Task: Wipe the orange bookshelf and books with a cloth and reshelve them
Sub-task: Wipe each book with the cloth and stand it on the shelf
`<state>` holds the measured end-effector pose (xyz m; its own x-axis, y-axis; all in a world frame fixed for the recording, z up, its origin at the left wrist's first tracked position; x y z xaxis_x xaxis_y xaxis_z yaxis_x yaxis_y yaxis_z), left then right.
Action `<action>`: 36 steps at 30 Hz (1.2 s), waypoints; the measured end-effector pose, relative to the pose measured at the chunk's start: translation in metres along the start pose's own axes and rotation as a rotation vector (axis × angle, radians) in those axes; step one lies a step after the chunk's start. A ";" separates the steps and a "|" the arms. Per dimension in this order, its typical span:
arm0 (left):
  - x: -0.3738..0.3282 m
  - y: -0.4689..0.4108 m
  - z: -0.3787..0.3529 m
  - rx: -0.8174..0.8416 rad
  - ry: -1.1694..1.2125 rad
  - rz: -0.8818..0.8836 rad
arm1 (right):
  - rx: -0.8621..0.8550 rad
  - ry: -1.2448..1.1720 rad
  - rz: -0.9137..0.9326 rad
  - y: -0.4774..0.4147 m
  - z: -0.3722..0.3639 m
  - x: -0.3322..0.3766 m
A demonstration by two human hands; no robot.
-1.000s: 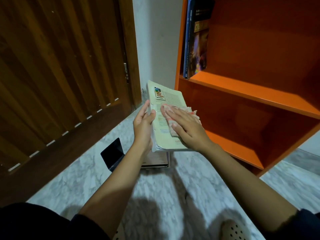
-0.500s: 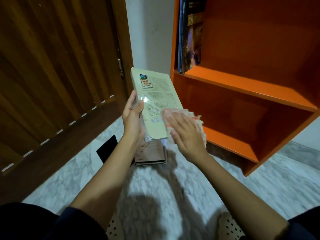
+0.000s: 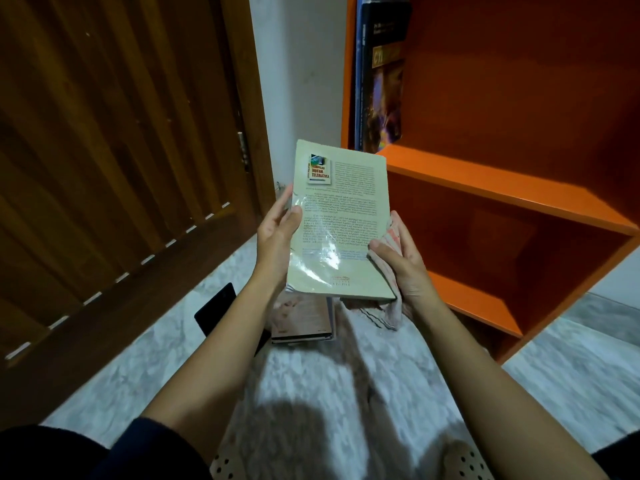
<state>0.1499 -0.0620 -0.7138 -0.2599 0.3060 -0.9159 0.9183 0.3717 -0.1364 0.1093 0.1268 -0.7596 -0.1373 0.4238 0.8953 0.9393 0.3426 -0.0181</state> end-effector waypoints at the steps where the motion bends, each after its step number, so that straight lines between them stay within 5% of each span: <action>1: 0.003 -0.002 -0.001 0.020 -0.040 0.008 | -0.014 0.000 0.039 0.000 0.000 0.005; 5: 0.009 -0.010 -0.009 0.075 -0.416 0.044 | -0.088 0.084 0.141 0.004 -0.001 0.024; 7: -0.001 -0.011 -0.009 -0.034 -0.776 -0.098 | -0.101 0.175 0.201 0.007 -0.005 0.035; 9: -0.011 -0.008 -0.018 -0.060 -0.882 -0.264 | -0.065 0.248 0.247 0.009 -0.010 0.041; 13: 0.002 -0.005 -0.052 0.215 -0.634 -0.068 | 0.024 0.647 0.388 0.017 -0.021 0.047; 16: 0.001 -0.002 -0.055 0.157 -0.464 0.027 | 0.120 1.113 0.524 0.023 -0.034 0.042; 20: 0.001 0.001 -0.036 0.034 -0.416 0.018 | 0.195 1.311 0.611 0.032 -0.044 0.034; 26: -0.012 -0.004 -0.022 -0.125 -0.422 -0.065 | 0.225 1.456 0.744 0.037 -0.061 0.025; 31: -0.024 -0.002 -0.020 -0.198 -0.345 -0.152 | 0.084 1.558 0.861 0.043 -0.071 0.023; 33: -0.029 -0.002 -0.018 -0.221 -0.280 -0.181 | 0.074 1.471 0.851 0.046 -0.074 0.018; 36: -0.038 -0.001 -0.015 -0.224 -0.194 -0.234 | 0.170 1.039 0.569 0.040 -0.075 0.003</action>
<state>0.1546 -0.0603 -0.6734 -0.3740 0.0263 -0.9271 0.7469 0.6011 -0.2843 0.1697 0.0789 -0.7240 0.6783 -0.3029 0.6694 0.7183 0.4654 -0.5173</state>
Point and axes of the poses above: each hand's wrist, its own y-axis away from the middle knuckle, its own z-axis out of the back of the hand, x = y × z, the point moved 7 cm from there along -y, towards the middle knuckle, and after that the axes turned 1 degree about x, right-handed, at the moved point
